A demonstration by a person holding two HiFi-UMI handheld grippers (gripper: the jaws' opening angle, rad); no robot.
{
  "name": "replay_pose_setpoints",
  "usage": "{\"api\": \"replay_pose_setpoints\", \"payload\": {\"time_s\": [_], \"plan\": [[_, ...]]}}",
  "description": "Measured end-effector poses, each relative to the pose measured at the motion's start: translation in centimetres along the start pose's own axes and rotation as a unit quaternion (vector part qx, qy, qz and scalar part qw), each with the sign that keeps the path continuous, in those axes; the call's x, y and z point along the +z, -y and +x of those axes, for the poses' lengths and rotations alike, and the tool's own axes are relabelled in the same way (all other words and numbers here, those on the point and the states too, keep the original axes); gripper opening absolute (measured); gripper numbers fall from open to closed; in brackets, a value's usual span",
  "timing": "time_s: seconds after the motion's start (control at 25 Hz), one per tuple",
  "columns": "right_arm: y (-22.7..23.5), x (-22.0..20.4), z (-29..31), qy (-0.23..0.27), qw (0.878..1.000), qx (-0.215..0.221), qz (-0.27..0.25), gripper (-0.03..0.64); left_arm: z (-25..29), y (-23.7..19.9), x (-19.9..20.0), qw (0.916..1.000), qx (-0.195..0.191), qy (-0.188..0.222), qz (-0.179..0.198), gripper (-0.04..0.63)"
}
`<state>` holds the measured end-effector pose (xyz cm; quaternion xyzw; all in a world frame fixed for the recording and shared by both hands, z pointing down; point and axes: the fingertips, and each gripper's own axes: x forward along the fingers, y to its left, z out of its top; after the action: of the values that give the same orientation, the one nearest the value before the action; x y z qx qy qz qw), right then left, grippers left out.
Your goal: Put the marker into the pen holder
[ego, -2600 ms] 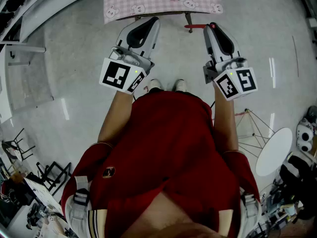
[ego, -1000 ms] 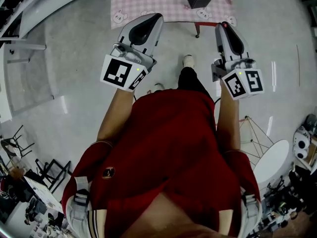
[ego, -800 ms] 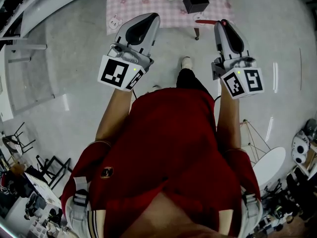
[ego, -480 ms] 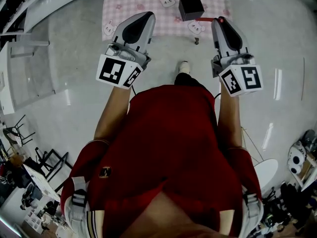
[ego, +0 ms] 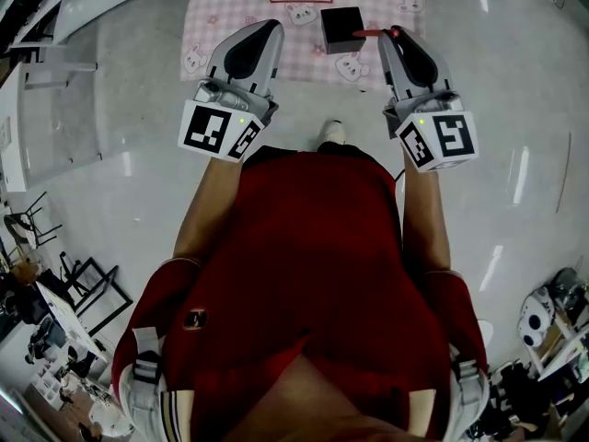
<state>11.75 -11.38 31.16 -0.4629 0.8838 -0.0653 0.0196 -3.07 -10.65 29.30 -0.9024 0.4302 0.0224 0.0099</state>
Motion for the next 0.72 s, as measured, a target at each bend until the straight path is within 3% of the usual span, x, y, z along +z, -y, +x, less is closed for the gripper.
{"api": "replay_pose_setpoints", "payload": {"time_s": [0.2, 0.72], "plan": [[1.2, -0.3, 1.5, -0.009, 1.0, 0.026, -0.01, 0.06, 2.0, 0.0, -0.6, 0.9999, 0.014, -0.006, -0.001, 0.006], [2.5, -3.1, 4.6, -0.048, 0.999, 0.016, -0.02, 0.06, 4.5, -1.6, -2.3, 0.9997, 0.002, -0.019, -0.014, 0.006]]}}
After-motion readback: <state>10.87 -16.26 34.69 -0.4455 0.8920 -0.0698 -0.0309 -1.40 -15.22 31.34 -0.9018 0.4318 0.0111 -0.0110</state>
